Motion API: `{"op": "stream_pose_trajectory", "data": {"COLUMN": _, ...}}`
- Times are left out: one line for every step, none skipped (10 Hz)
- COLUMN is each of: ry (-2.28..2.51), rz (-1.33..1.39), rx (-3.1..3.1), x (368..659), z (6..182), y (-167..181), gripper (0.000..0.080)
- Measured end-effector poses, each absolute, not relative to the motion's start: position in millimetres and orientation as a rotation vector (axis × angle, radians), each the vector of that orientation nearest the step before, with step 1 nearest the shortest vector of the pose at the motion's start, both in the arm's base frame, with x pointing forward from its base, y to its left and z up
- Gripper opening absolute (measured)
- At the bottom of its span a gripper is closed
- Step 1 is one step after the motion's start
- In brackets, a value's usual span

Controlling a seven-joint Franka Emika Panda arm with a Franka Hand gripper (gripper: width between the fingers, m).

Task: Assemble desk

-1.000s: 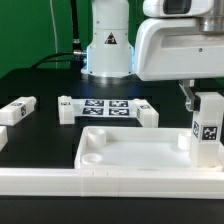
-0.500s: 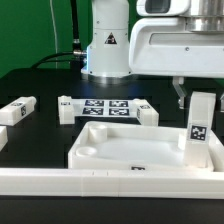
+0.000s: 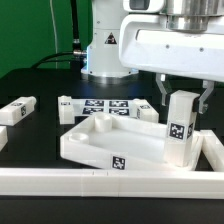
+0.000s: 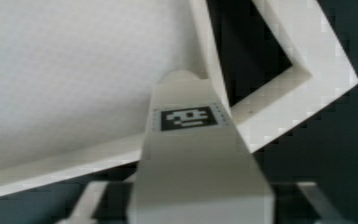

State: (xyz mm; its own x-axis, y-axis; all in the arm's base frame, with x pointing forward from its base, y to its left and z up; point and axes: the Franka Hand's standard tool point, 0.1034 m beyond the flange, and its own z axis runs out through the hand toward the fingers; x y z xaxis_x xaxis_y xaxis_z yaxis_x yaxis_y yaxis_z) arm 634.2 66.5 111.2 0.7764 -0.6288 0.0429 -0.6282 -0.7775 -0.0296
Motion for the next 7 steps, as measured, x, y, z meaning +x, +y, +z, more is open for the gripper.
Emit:
{"op": "stream_pose_trajectory", "data": {"ry": 1.042, "rz": -0.076, "rx": -2.949, "x": 633.8, "z": 110.1, "y": 67.1, "gripper": 0.0472}}
{"op": "stream_pose_trajectory", "data": {"ry": 1.029, "rz": -0.077, "rx": -2.952, "x": 633.9, "z": 111.6, "y": 68.3, "gripper": 0.0472}}
{"op": "stream_pose_trajectory", "data": {"ry": 0.992, "rz": -0.082, "rx": -2.958, "x": 633.8, "z": 121.1, "y": 71.8, "gripper": 0.0606}}
{"op": "stream_pose_trajectory", "data": {"ry": 0.967, "rz": -0.079, "rx": -2.958, "x": 628.0, "z": 130.8, "y": 72.8, "gripper": 0.0606}}
{"op": "stream_pose_trajectory", "data": {"ry": 0.970, "rz": -0.065, "rx": -2.955, "x": 621.8, "z": 140.1, "y": 70.3, "gripper": 0.0643}}
{"op": "stream_pose_trajectory", "data": {"ry": 0.969, "rz": -0.070, "rx": -2.950, "x": 620.8, "z": 146.3, "y": 67.9, "gripper": 0.0643}}
{"op": "stream_pose_trajectory", "data": {"ry": 0.967, "rz": -0.071, "rx": -2.952, "x": 620.9, "z": 144.0, "y": 68.7, "gripper": 0.0649}}
